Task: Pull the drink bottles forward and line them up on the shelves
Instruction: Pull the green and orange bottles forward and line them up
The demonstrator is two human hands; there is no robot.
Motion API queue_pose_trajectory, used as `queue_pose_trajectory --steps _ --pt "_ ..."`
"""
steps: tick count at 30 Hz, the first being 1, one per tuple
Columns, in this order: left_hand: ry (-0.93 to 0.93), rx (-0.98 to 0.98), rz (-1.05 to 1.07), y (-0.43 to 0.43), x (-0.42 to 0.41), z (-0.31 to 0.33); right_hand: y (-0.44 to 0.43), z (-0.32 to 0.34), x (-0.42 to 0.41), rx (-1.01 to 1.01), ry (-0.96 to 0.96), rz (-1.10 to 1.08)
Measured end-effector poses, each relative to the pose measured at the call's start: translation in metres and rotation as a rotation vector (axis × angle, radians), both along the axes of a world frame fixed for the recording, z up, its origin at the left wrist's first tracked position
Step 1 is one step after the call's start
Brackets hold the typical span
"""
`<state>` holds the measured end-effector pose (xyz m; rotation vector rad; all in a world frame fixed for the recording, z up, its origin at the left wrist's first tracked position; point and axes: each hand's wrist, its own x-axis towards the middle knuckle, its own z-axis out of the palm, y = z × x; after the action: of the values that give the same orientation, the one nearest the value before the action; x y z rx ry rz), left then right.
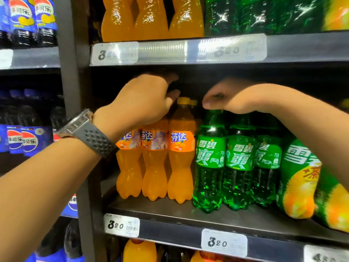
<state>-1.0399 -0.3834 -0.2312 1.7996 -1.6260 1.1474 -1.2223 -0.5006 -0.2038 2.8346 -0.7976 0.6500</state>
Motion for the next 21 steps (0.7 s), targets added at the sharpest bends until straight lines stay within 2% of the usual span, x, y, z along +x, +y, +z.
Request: queue_pose_trajectory --steps 2,6,10,13,16,21 --pt "0.054 0.076 -0.129 -0.012 -0.011 -0.001 0.001 0.001 0.0 -0.018 0.029 0.01" --pt "0.034 0.195 -0.25 -0.028 -0.027 -0.008 0.005 0.003 -0.006 -0.006 0.022 0.047" --pt "0.084 0.214 -0.355 -0.039 -0.037 -0.011 0.007 0.002 -0.013 -0.002 0.0 0.051" --pt "0.112 0.254 -0.389 -0.041 -0.039 -0.014 0.003 0.007 -0.028 -0.03 0.057 0.025" --pt "0.139 0.276 -0.368 -0.044 -0.044 -0.015 -0.004 0.008 -0.044 -0.063 0.135 -0.127" --pt "0.18 0.237 -0.33 -0.045 -0.05 -0.015 -0.011 0.005 -0.052 -0.068 0.136 -0.094"
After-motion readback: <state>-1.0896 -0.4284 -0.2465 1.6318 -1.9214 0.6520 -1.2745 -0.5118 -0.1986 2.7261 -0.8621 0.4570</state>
